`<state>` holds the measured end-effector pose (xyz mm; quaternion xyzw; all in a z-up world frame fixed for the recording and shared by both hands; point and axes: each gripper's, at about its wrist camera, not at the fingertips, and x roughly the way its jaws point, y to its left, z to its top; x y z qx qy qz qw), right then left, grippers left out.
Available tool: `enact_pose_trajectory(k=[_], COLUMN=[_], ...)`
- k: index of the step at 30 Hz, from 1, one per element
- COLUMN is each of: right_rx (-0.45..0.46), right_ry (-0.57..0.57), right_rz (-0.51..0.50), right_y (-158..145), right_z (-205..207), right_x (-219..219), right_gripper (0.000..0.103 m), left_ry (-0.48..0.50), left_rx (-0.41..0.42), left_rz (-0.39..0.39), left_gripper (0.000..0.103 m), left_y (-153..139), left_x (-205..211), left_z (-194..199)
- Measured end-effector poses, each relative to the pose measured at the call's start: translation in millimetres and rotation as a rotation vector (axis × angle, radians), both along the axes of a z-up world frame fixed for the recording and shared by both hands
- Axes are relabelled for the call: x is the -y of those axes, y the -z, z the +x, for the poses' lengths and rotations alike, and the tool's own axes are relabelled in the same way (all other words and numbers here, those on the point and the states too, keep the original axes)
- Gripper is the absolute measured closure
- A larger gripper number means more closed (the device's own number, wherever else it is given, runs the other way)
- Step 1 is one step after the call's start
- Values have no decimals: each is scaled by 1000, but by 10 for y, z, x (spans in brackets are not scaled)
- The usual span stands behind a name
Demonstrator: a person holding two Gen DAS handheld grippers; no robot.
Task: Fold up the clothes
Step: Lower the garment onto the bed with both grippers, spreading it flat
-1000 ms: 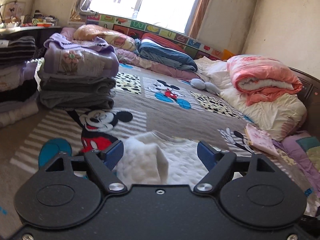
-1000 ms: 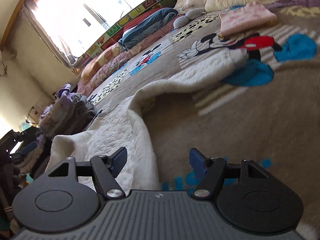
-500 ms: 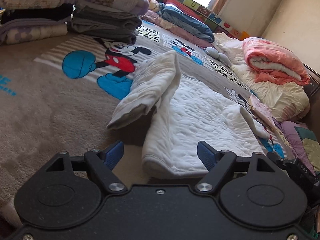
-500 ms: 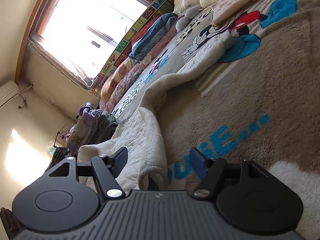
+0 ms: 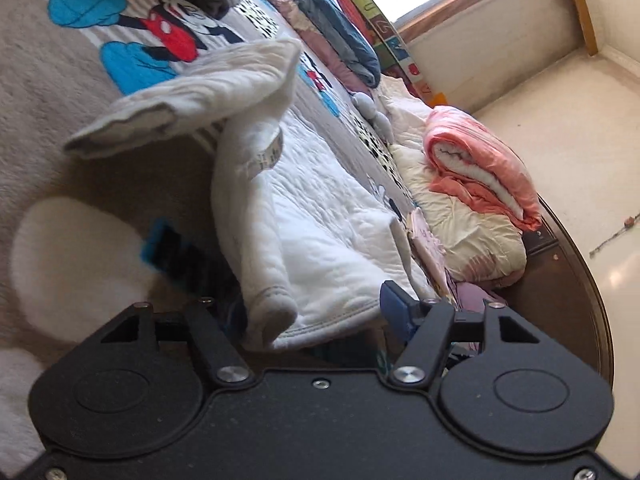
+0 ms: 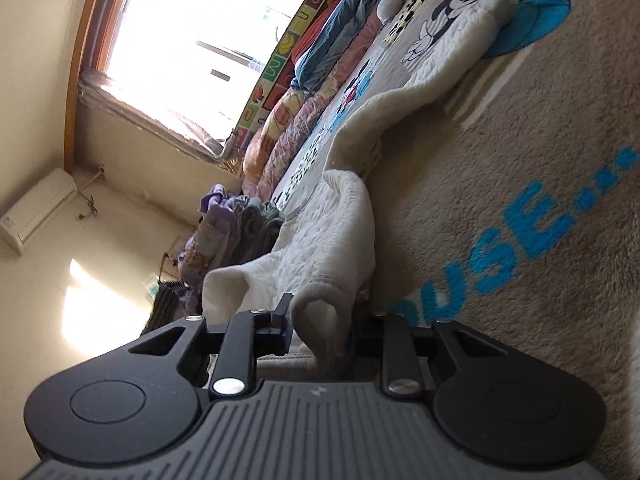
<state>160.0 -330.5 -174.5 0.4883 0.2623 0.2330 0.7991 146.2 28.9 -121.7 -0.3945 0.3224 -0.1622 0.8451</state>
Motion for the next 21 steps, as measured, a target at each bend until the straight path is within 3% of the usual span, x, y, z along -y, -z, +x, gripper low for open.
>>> enact_pose_trajectory(k=[4, 7, 9, 10, 11, 13, 14, 18, 21], right_rx=[11, -10, -25, -31, -37, -63, -73, -86, -82], right_ry=[11, 12, 0, -11, -21, -34, -31, 5, 20], right_rz=[60, 95, 147, 150, 153, 147, 147, 88, 32], right_y=[-11, 10, 38, 33, 28, 42, 53, 8, -34], right_z=[13, 22, 30, 27, 24, 13, -5, -106, -151], right_x=[53, 64, 80, 92, 104, 119, 137, 228, 255], right_gripper=[75, 74, 68, 57, 43, 34, 35, 35, 35], left_ry=[5, -16, -21, -16, -18, -63, -88, -94, 22], left_rx=[-48, -39, -30, -27, -40, -58, -53, 66, 193], left_rz=[-48, -76, -86, -74, -26, 71, 111, 396, 635], left_gripper=[38, 38, 38, 38, 38, 38, 38, 38, 38], left_y=[79, 50, 0, -37, -69, -121, -146, -417, -481], left_x=[83, -29, -131, -182, -220, -302, -342, -145, 299], left_z=[-37, -118, -163, -182, -206, -313, -382, -603, -713])
